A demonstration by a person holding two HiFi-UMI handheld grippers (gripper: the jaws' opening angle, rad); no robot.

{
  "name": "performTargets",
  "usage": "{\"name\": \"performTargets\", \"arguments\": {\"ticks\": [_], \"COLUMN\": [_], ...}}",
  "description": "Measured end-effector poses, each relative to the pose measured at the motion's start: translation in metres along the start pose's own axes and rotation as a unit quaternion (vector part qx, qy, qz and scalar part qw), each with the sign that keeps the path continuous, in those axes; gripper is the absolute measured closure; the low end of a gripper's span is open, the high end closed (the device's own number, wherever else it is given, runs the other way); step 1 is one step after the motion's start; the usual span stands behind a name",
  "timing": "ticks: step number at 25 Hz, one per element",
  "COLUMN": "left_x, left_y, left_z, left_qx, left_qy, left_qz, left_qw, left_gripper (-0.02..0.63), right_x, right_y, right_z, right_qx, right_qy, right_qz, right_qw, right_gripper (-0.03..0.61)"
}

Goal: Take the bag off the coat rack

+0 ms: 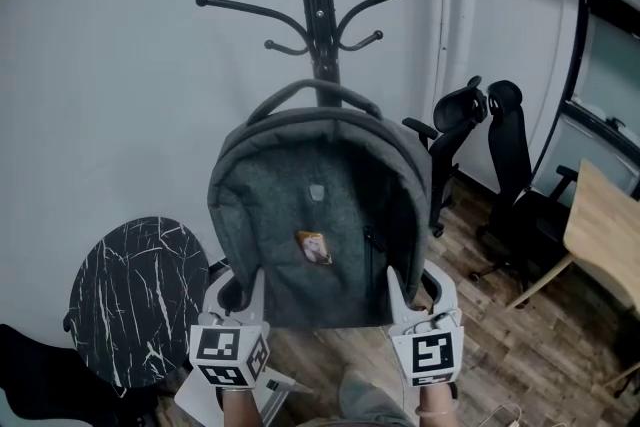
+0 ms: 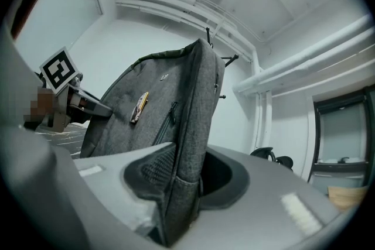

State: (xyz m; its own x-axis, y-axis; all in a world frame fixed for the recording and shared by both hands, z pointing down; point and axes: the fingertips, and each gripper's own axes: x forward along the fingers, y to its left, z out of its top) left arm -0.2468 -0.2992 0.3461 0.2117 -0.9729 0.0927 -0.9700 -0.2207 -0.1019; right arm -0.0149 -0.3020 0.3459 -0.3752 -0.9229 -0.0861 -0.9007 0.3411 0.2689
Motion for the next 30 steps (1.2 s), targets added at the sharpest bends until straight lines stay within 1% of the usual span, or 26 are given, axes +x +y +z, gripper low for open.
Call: {"name": "performTargets", "arguments": {"ticks": [9, 21, 30], "left_x": [-0.050, -0.107, -0.134], "left_y": [-0.007, -0.024, -0.043], "left_z": [0.001, -0.008, -0.006], "left_qx": [0.005, -0.009, -0.014], "left_qy": [-0.005, -0.008, -0.019], "left_qz": [-0.002, -0.007, -0.002], "left_qw": [1.0000, 0.9999, 0.9997], "left_gripper": [0.543, 0.543, 0.543], "right_x": [-0.043, -0.100, -0.131], "right_y": [0.018, 0.035, 0.033], "right_z": [0.013, 0.021, 0.028], "right_qx": [0.009, 0.002, -0.002], "right_qy": [-0.003, 0.008, 0.006], "right_qz": [-0.004, -0.002, 0.003], "right_qw": [1.000, 1.000, 1.000], "right_gripper": [0.465, 0.465, 0.465]}}
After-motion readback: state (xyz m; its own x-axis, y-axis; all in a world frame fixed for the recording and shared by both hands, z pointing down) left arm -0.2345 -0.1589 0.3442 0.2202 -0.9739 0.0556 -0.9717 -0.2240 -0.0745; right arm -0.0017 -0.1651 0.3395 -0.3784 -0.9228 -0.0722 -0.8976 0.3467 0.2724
